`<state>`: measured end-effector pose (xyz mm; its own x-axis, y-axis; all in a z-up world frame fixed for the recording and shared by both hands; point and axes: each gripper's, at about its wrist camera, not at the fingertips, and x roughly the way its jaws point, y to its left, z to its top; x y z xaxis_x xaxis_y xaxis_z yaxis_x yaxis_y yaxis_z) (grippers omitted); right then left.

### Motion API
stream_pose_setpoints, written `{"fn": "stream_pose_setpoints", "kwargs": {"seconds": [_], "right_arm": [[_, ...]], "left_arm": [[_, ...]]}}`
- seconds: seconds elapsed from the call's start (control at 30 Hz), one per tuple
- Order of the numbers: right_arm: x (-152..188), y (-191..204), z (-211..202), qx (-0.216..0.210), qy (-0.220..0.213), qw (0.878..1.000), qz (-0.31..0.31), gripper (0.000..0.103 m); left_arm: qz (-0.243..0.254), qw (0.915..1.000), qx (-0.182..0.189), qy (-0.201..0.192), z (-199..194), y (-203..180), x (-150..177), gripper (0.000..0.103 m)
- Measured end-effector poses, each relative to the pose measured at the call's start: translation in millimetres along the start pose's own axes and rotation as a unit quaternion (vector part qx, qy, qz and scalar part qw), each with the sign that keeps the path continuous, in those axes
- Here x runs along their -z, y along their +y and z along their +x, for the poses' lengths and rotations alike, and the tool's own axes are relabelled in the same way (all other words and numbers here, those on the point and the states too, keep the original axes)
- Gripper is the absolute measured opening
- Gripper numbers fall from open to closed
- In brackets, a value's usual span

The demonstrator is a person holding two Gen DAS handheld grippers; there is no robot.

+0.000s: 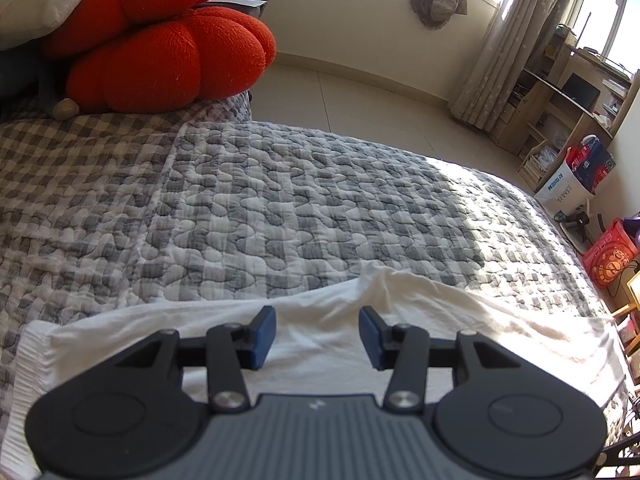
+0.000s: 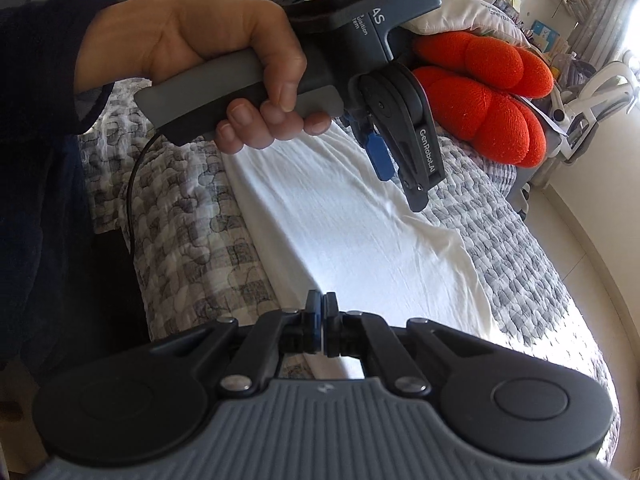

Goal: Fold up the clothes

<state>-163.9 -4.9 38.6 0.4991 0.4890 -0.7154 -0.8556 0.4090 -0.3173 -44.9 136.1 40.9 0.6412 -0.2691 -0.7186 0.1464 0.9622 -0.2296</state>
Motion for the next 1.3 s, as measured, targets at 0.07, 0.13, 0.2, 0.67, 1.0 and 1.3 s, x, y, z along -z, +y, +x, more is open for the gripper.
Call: {"fn": "stream_pose_setpoints", "kwargs": {"seconds": [0.07, 0.13, 0.2, 0.67, 1.0, 1.3], "right_arm": [[1.5, 4.4, 3.9, -0.004, 0.01, 1.0, -0.005, 0.0], [4.9, 9.8, 11.4, -0.012, 0.027, 0.999, -0.013, 0.0], [6.3, 13.5, 14.4, -0.015, 0.035, 0.999, -0.015, 0.0], [11.3, -4.3, -2.2, -0.024, 0.005, 0.999, 0.028, 0.01], [48.1, -50.3, -10.5, 0.017, 0.029, 0.991, 0.13, 0.013], [61.8, -45.0, -23.3, -0.028, 0.047, 0.993, 0.105, 0.013]], "left_arm": [[0.001, 1.0, -0.004, 0.008, 5.0, -0.4, 1.7, 0.047], [0.004, 0.9998, -0.008, 0.015, 9.0, -0.9, 3.7, 0.047], [0.008, 0.9998, -0.01, 0.018, 10.5, -1.4, 4.8, 0.047], [0.008, 0.9997, -0.011, 0.022, 12.3, 1.7, 7.4, 0.047], [0.005, 0.9998, 0.001, 0.02, 4.3, -4.5, 10.9, 0.047], [0.036, 0.9984, 0.039, 0.019, -5.8, -34.0, 23.1, 0.047]]}}
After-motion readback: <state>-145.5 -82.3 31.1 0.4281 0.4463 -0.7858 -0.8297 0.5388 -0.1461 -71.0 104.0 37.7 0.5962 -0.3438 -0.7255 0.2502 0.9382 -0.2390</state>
